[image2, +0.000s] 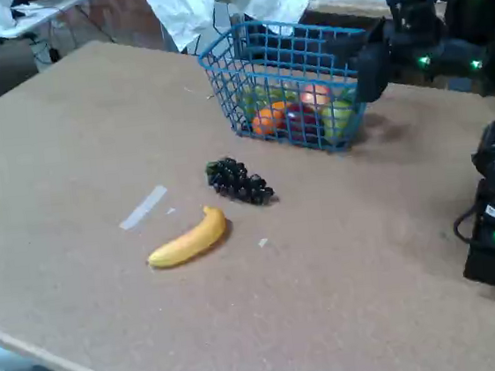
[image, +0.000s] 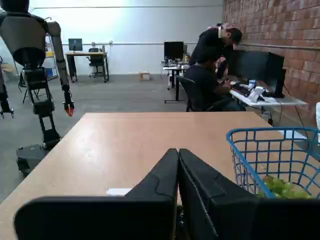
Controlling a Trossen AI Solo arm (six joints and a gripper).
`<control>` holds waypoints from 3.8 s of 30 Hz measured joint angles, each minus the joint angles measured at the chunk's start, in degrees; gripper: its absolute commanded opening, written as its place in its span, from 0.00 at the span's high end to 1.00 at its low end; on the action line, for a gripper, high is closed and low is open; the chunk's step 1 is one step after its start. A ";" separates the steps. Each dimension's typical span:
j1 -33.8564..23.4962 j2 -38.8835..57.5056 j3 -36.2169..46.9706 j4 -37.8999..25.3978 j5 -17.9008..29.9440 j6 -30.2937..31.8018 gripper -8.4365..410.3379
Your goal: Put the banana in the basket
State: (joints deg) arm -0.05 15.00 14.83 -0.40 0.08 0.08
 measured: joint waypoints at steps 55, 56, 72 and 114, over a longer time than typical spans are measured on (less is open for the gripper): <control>-0.02 0.02 0.00 -0.07 -0.02 0.00 0.98; -0.02 0.02 0.00 -0.11 -0.02 0.00 0.98; -0.02 0.00 0.00 0.50 -0.02 0.00 0.98; 0.42 67.80 59.32 -25.75 -2.08 -23.02 0.98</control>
State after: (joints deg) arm 0.36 82.81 74.15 -26.15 -2.00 -22.94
